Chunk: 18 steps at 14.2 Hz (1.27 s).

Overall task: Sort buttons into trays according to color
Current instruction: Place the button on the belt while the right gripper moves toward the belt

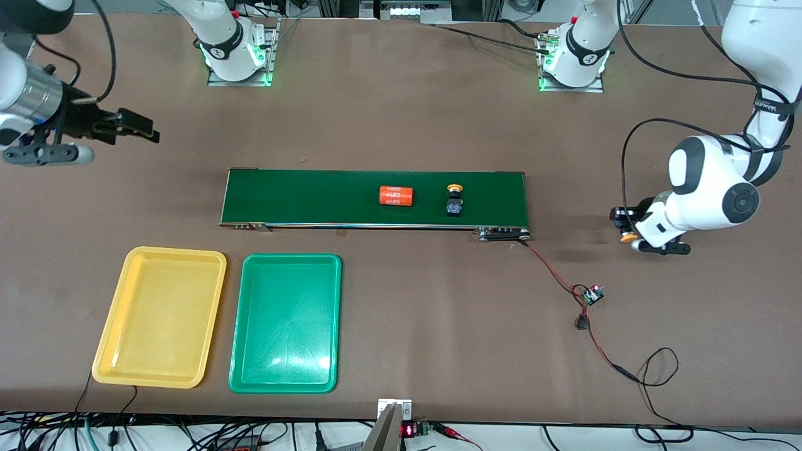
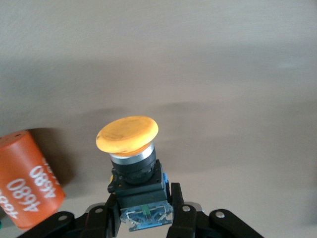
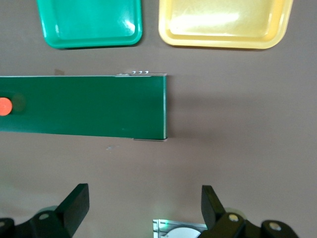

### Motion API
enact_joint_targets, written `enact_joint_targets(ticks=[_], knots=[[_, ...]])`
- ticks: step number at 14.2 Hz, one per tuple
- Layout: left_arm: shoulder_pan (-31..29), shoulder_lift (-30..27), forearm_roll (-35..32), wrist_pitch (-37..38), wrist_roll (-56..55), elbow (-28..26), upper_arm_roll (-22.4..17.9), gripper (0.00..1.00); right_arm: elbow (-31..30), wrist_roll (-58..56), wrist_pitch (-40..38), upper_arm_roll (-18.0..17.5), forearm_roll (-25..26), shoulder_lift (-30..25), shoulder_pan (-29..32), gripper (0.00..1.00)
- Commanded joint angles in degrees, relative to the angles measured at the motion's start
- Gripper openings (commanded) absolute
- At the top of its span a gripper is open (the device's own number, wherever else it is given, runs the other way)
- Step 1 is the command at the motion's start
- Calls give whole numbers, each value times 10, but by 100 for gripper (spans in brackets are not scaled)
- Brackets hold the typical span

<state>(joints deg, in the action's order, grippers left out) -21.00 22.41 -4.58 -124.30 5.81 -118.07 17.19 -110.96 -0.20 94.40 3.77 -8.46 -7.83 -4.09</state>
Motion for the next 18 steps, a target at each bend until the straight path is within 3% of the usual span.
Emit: enact_joint_targets(ticks=[1,4,7,11,18], knots=[[38,-42,-13,18,31,-9,20,0,-86,1,49,-15,-44,-58,0,100],[58,-52,-8,18,27,-6,78,0,-101,7,77,-35,-70,-54,-7,100],[64,-64,-5,20,13,-10,118,0,-120,108,116,-88,-55,-53,-8,100],[82,-79,-3,44,3,-18,124,0,-120,204,146,-185,44,-35,-7,100],[129,-65,60,39,-91,-22,125,0,-119,207,177,-213,59,6,-13,100]])
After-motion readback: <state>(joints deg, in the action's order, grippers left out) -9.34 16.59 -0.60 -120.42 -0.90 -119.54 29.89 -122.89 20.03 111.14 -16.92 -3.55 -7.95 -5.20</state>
